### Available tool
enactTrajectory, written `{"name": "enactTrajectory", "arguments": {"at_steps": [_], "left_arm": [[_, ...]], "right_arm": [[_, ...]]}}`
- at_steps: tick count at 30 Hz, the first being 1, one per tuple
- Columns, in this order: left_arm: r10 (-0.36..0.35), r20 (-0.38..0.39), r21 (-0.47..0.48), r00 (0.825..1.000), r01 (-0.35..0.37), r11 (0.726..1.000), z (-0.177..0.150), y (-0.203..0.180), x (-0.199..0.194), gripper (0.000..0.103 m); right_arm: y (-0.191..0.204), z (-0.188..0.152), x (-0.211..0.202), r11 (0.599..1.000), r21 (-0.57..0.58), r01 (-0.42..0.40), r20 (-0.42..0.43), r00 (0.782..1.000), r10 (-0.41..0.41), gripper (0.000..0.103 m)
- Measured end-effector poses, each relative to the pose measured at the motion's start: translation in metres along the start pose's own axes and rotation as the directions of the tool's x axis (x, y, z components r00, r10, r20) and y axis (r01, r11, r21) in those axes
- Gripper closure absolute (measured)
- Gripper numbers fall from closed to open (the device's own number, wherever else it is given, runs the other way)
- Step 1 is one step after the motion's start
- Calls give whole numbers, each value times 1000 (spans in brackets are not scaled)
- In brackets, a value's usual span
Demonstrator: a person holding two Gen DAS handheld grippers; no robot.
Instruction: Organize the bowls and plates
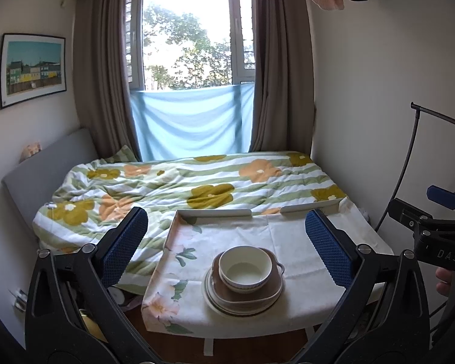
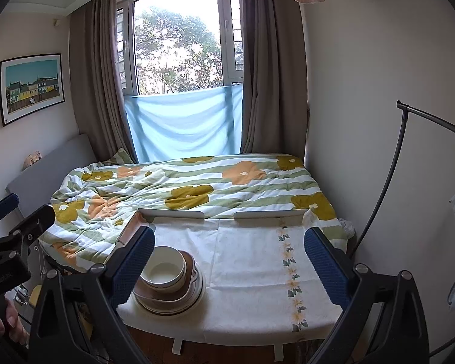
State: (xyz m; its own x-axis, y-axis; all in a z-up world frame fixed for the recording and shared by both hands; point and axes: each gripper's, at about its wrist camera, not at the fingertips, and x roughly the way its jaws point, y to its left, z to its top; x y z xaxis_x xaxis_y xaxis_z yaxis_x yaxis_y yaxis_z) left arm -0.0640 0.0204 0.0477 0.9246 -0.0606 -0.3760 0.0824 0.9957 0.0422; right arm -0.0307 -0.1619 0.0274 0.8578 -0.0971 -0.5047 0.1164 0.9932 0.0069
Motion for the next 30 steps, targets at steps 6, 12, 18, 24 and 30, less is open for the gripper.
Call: {"name": "enactTrajectory", "arguments": {"at_steps": [6, 12, 18, 24, 30], "left_arm": [[0, -4, 2, 1000, 0, 1000, 0, -1, 1, 0], [-2, -3, -1, 1000, 2, 1000, -2, 1, 1, 0], [3, -2, 2, 1000, -3, 1000, -3, 1, 1, 0], [12, 3, -3, 1000, -12, 1000, -2, 2, 0, 0], [21, 13, -14, 1000, -20, 1000, 0, 6, -1, 0]], "right_arm": [[3, -2, -2, 1000, 7, 5, 3, 1000, -5, 5], [3, -2, -3, 1000, 8, 5, 1, 1000, -5, 5], [2, -2, -3, 1000, 8, 6, 2, 1000, -6, 5], [3, -2, -3, 1000, 9, 7, -1, 1000, -7, 5], [4, -3, -3, 1000, 6, 9, -1, 1000, -9, 5]]}}
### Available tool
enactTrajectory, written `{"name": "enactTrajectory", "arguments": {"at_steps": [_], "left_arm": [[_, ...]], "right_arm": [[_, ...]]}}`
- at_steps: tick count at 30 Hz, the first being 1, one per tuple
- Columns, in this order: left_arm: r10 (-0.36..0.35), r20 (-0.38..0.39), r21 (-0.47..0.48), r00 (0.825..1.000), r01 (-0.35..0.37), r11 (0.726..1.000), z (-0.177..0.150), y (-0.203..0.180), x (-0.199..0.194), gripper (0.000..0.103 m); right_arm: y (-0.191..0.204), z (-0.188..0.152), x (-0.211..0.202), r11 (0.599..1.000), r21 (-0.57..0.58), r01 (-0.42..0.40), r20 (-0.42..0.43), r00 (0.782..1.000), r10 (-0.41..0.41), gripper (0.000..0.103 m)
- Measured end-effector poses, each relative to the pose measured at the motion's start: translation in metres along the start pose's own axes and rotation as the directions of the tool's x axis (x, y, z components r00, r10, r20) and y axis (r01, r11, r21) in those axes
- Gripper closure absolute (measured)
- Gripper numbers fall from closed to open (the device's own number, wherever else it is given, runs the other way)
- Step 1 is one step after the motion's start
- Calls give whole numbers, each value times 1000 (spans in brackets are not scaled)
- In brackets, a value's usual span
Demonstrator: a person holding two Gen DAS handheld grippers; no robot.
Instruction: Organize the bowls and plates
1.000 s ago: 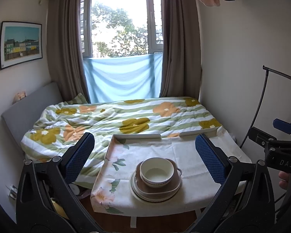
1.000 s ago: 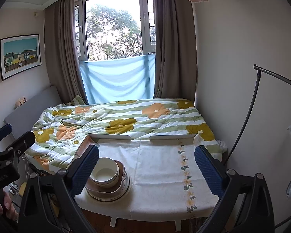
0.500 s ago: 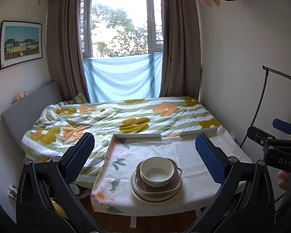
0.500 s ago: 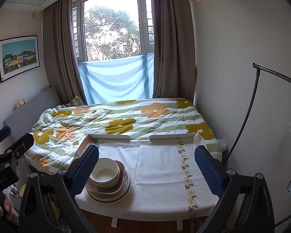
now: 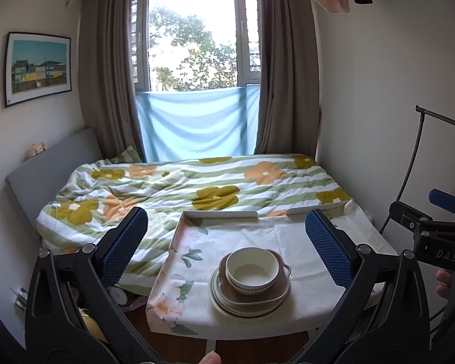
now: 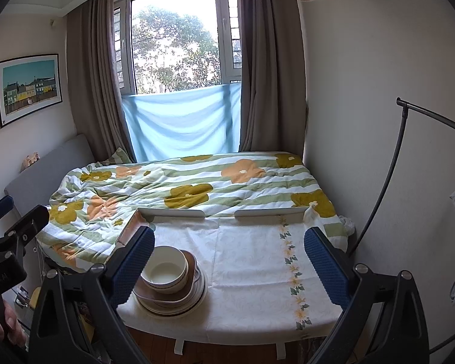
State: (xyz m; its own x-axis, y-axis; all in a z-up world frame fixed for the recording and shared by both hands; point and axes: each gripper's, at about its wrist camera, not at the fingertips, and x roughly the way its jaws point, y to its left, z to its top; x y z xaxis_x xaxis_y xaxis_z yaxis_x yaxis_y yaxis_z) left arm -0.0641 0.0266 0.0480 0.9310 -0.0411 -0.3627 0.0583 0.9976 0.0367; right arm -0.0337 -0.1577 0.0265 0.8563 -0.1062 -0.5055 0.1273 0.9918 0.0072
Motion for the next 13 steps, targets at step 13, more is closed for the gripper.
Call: {"name": "enactTrajectory", "arguments": {"at_steps": [13], "left_arm": [[38, 5, -5, 999, -37, 999, -2, 11, 6, 0]], "right_arm": [[4, 0, 6, 1000, -4, -9, -7, 1000, 9, 5]]}}
